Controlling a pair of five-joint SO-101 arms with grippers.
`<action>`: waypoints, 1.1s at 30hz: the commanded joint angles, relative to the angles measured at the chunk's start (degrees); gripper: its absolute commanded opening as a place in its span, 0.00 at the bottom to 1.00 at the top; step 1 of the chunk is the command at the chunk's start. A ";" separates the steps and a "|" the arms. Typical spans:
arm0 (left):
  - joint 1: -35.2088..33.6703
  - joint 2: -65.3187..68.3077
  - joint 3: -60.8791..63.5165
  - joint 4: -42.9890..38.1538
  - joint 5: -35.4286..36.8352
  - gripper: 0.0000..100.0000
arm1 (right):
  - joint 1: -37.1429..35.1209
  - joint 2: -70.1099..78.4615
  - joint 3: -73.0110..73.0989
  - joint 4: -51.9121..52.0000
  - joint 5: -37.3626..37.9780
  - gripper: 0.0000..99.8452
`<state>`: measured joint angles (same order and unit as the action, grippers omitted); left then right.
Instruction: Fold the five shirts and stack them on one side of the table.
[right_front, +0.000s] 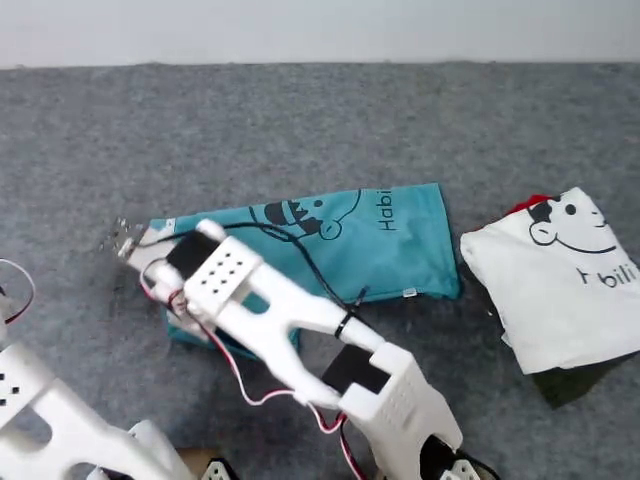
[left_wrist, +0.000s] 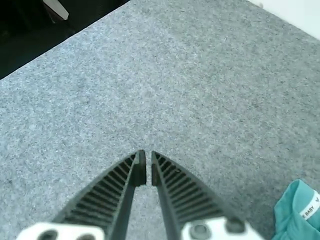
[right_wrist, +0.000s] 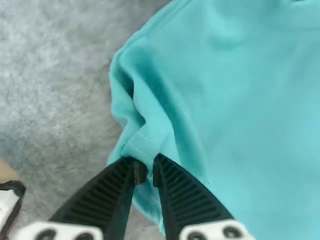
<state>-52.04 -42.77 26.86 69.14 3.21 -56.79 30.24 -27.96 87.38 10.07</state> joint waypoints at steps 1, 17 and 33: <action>0.00 -0.35 -1.54 -0.79 0.62 0.03 | 3.03 -0.66 -5.01 -0.22 2.90 0.01; 0.09 -0.35 -0.13 -0.88 0.62 0.03 | 8.92 5.76 -6.95 -12.26 8.18 0.01; 3.78 -0.35 -0.04 -0.79 0.53 0.03 | 11.21 7.16 -6.95 -18.33 11.43 0.01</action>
<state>-49.85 -42.77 27.03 69.14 3.21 -46.59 38.07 -32.53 69.89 20.88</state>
